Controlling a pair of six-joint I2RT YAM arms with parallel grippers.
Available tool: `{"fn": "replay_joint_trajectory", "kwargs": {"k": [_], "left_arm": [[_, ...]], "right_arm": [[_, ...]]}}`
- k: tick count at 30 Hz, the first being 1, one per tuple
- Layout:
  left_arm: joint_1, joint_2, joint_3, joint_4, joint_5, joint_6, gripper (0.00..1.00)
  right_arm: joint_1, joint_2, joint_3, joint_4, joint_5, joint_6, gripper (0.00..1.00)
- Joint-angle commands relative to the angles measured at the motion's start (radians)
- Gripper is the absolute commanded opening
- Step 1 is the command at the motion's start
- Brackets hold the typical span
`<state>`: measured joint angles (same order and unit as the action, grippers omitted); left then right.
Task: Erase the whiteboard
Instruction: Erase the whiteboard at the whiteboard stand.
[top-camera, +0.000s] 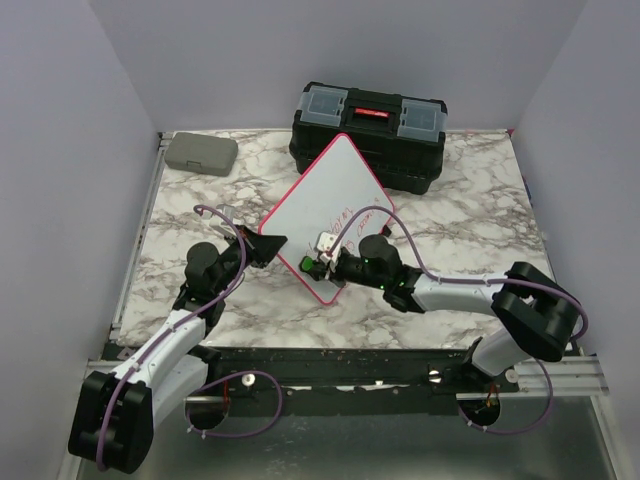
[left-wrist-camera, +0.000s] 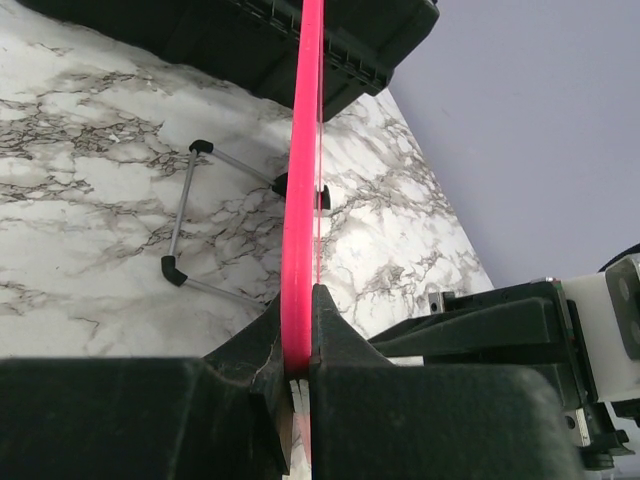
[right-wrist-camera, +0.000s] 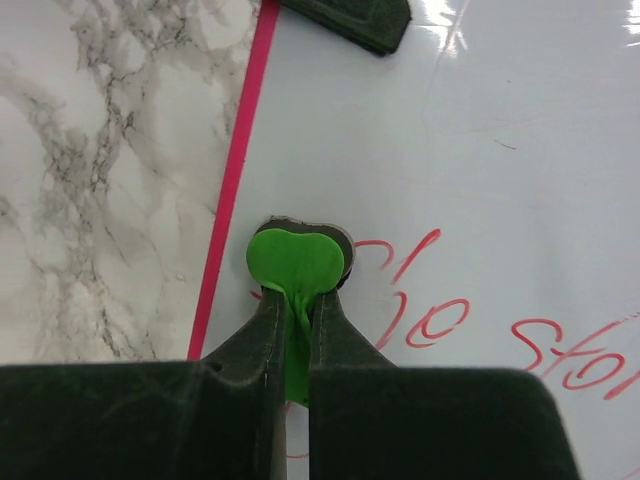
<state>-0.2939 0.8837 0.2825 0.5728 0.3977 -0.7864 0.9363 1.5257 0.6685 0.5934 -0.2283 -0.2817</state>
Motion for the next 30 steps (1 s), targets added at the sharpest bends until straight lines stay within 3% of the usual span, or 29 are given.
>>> {"fn": "replay_joint_trajectory", "kwargs": {"k": [1, 5, 13, 20, 23, 30], "left_arm": [[-0.013, -0.006, 0.004, 0.004, 0.049, -0.001, 0.00], [-0.013, -0.008, 0.008, -0.004, 0.047, 0.002, 0.00], [-0.011, -0.012, 0.014, -0.017, 0.048, 0.012, 0.00], [-0.010, -0.017, 0.000, -0.007, 0.050, 0.007, 0.00], [-0.010, -0.021, -0.003, -0.007, 0.047, 0.007, 0.00], [-0.010, -0.010, -0.005, 0.005, 0.047, 0.003, 0.00]], "right_arm": [[0.022, 0.024, -0.002, -0.128, -0.123, -0.071, 0.01], [0.022, 0.031, -0.007, -0.169, -0.116, -0.149, 0.01], [-0.044, 0.034, 0.072, -0.260, 0.079, -0.143, 0.01], [-0.076, 0.019, 0.044, -0.056, 0.335, -0.037, 0.01], [-0.076, 0.023, 0.047, -0.031, 0.289, -0.008, 0.01], [-0.050, 0.003, 0.028, -0.109, -0.065, -0.067, 0.01]]}}
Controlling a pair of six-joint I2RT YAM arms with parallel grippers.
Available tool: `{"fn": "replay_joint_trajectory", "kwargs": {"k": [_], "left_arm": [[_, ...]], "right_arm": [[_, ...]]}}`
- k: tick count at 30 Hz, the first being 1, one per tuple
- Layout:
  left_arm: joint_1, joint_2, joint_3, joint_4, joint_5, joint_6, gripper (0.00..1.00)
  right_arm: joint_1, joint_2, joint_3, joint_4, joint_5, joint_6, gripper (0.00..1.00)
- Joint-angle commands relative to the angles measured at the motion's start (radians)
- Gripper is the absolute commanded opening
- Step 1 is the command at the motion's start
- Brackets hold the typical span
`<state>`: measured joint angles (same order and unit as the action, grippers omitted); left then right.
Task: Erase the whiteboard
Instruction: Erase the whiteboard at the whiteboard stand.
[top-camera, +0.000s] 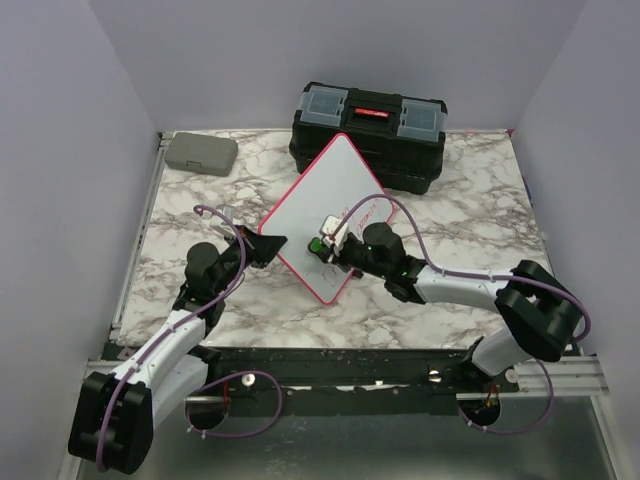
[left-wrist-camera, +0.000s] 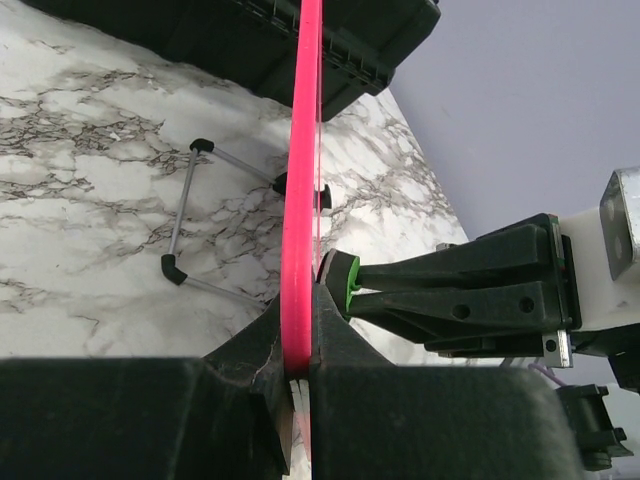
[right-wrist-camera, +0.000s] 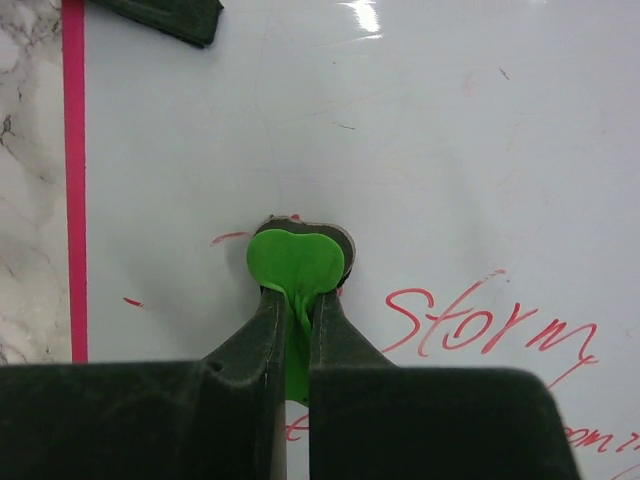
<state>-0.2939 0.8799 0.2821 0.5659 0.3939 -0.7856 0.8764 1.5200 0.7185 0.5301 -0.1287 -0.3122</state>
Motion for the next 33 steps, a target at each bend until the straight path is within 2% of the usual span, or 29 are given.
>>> {"fn": "replay_joint_trajectory", "kwargs": {"k": [1, 7, 10, 12, 14, 17, 21, 29, 33], "left_arm": [[-0.010, -0.006, -0.006, 0.014, 0.051, 0.001, 0.00], [-0.010, -0.004, -0.003, 0.012, 0.051, 0.003, 0.00], [-0.010, -0.004, -0.001, 0.011, 0.052, 0.005, 0.00], [-0.010, -0.004, 0.002, 0.011, 0.051, 0.007, 0.00], [-0.010, -0.005, 0.004, 0.009, 0.053, 0.007, 0.00], [-0.010, -0.007, 0.008, 0.008, 0.053, 0.008, 0.00], [-0.010, 0.003, 0.008, 0.018, 0.057, 0.007, 0.00], [-0.010, 0.008, 0.014, 0.022, 0.061, 0.002, 0.00], [-0.010, 0.006, 0.015, 0.015, 0.056, 0.006, 0.00]], "right_arm": [[0.010, 0.009, -0.020, -0.079, -0.201, -0.059, 0.01], [0.012, -0.002, 0.002, -0.299, -0.360, -0.240, 0.01], [0.012, 0.014, 0.038, -0.414, -0.325, -0.313, 0.01], [0.010, 0.032, 0.075, -0.436, -0.242, -0.284, 0.01], [0.002, 0.034, 0.090, -0.400, -0.148, -0.222, 0.01], [-0.005, -0.001, 0.055, -0.248, -0.025, -0.129, 0.01], [-0.005, -0.015, 0.036, -0.107, 0.071, -0.072, 0.01], [0.001, 0.039, 0.121, -0.099, -0.048, -0.057, 0.01], [0.054, 0.044, 0.108, -0.122, -0.127, -0.105, 0.01]]}}
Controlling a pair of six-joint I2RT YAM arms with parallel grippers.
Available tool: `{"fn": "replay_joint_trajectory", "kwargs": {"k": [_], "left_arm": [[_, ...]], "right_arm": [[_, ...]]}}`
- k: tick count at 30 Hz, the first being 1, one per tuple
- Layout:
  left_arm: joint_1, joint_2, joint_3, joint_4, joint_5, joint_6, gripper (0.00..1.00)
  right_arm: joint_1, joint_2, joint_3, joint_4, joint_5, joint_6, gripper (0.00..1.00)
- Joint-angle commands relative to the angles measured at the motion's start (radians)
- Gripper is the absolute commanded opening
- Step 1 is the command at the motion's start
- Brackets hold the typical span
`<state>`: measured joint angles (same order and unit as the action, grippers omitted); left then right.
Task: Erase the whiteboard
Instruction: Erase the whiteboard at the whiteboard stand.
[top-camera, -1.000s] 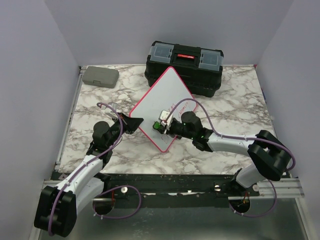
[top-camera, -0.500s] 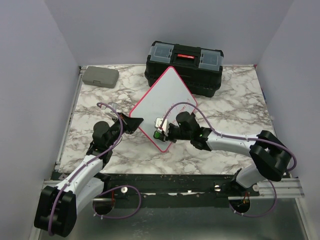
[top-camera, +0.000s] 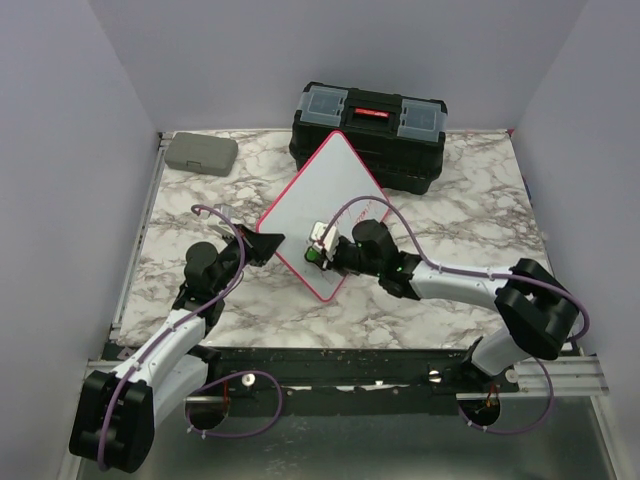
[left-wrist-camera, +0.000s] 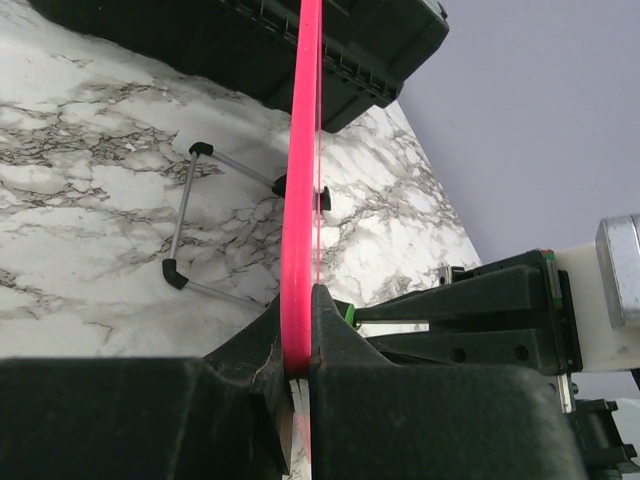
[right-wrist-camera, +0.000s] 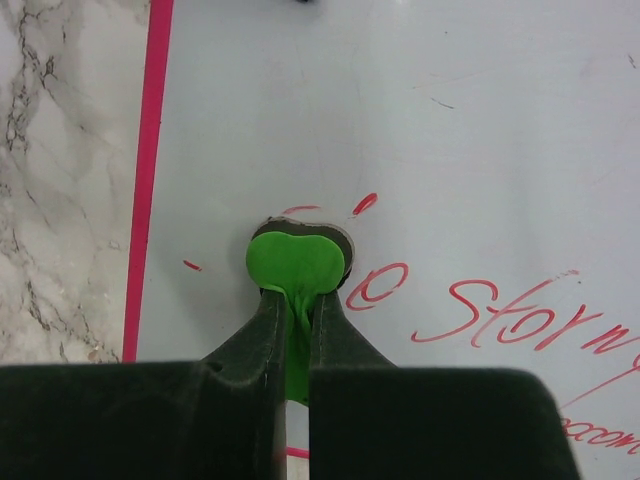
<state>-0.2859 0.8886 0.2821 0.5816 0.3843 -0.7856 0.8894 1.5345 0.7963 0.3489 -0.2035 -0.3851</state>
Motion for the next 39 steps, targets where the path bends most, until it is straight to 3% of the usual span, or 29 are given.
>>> {"fn": "replay_joint_trajectory", "kwargs": {"k": [1, 6, 12, 19, 26, 33, 39], "left_arm": [[-0.018, -0.003, 0.015, 0.000, 0.066, 0.005, 0.00], [-0.018, -0.002, 0.015, 0.001, 0.065, 0.007, 0.00], [-0.018, -0.003, 0.012, 0.003, 0.066, 0.009, 0.00], [-0.018, -0.010, 0.009, -0.004, 0.064, 0.012, 0.00], [-0.018, -0.020, 0.012, -0.014, 0.066, 0.013, 0.00], [-0.018, -0.019, 0.012, -0.018, 0.068, 0.015, 0.00], [-0.018, -0.013, 0.009, -0.006, 0.069, 0.007, 0.00]], "right_arm": [[0.054, 0.024, 0.014, 0.059, -0.060, -0.047, 0.01], [0.067, -0.008, -0.022, -0.009, -0.134, -0.103, 0.01], [0.073, -0.007, -0.069, -0.089, -0.111, -0.168, 0.01], [0.052, -0.022, -0.080, -0.067, 0.089, -0.133, 0.00], [-0.011, -0.030, -0.010, -0.021, 0.148, -0.078, 0.01], [-0.019, 0.015, 0.088, -0.007, 0.090, -0.049, 0.01], [0.008, 0.067, 0.150, -0.095, -0.066, -0.028, 0.01]]}}
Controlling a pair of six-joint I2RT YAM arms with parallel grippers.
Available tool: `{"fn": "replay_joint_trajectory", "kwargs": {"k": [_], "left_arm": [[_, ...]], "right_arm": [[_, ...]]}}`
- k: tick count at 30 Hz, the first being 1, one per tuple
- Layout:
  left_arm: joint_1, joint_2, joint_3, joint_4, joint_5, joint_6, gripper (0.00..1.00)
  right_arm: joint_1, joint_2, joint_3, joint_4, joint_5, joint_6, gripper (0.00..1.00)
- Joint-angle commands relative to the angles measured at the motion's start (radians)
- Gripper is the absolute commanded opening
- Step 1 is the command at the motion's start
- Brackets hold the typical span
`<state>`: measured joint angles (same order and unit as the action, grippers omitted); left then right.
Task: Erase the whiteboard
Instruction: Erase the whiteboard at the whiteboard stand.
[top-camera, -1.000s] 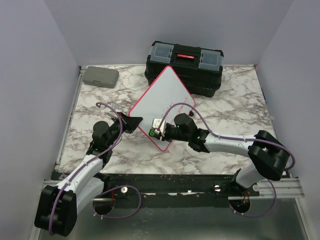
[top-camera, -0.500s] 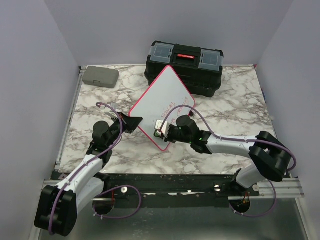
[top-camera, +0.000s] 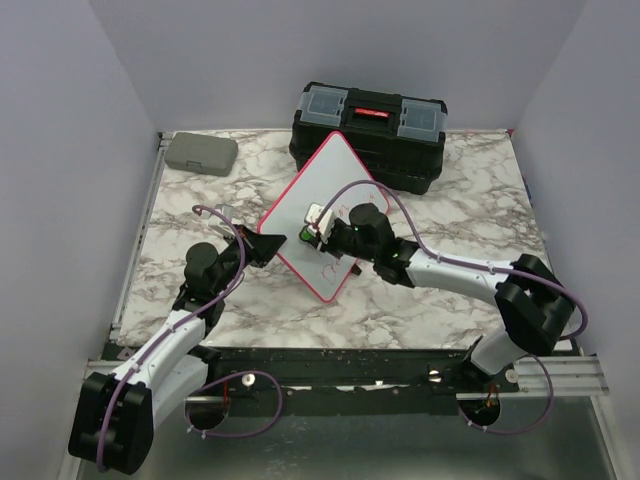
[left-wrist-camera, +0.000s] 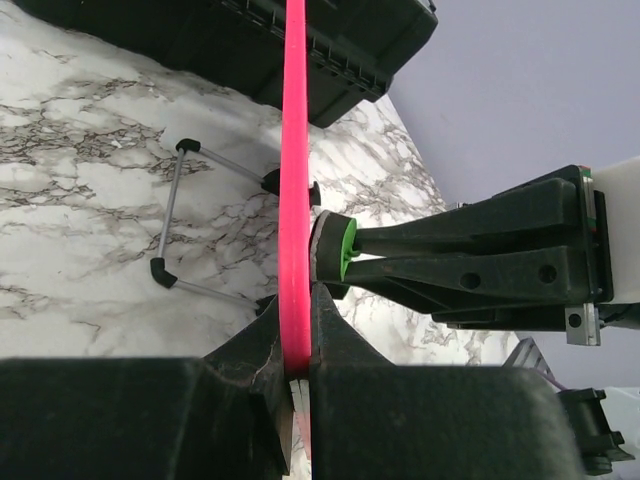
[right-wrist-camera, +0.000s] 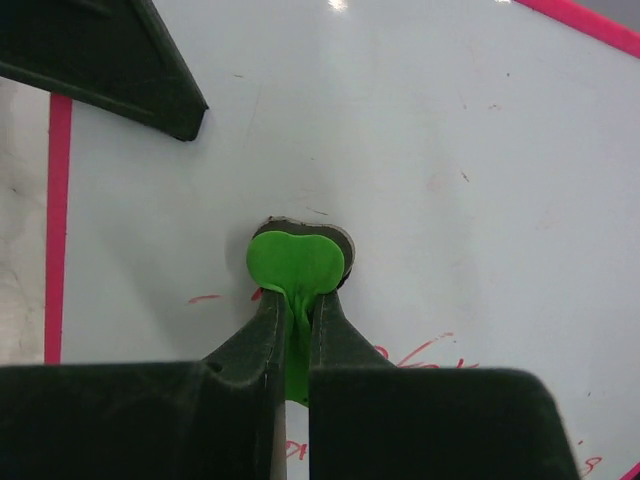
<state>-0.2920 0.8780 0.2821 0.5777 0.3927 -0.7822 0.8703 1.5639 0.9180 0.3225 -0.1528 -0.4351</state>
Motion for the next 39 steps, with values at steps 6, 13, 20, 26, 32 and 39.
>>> {"fn": "replay_joint_trajectory", "kwargs": {"k": [6, 13, 20, 26, 32, 39], "left_arm": [[-0.012, 0.002, 0.015, -0.004, 0.057, 0.011, 0.00], [-0.012, 0.015, 0.012, 0.014, 0.060, 0.010, 0.00], [-0.012, 0.008, 0.010, 0.010, 0.061, 0.010, 0.00], [-0.012, 0.010, 0.014, 0.010, 0.065, 0.009, 0.00], [-0.012, 0.006, 0.014, 0.009, 0.064, 0.007, 0.00], [-0.011, -0.001, 0.012, 0.000, 0.058, 0.011, 0.00]], "right_arm": [[0.056, 0.017, -0.061, -0.130, -0.190, -0.030, 0.01], [0.054, -0.006, -0.123, -0.174, -0.067, -0.028, 0.01], [-0.082, -0.016, -0.061, -0.136, -0.061, 0.069, 0.01], [-0.097, 0.012, 0.025, -0.112, -0.111, 0.071, 0.01], [-0.030, 0.073, 0.061, -0.126, -0.209, 0.091, 0.01], [0.024, 0.051, -0.017, -0.207, -0.260, 0.003, 0.01]]}}
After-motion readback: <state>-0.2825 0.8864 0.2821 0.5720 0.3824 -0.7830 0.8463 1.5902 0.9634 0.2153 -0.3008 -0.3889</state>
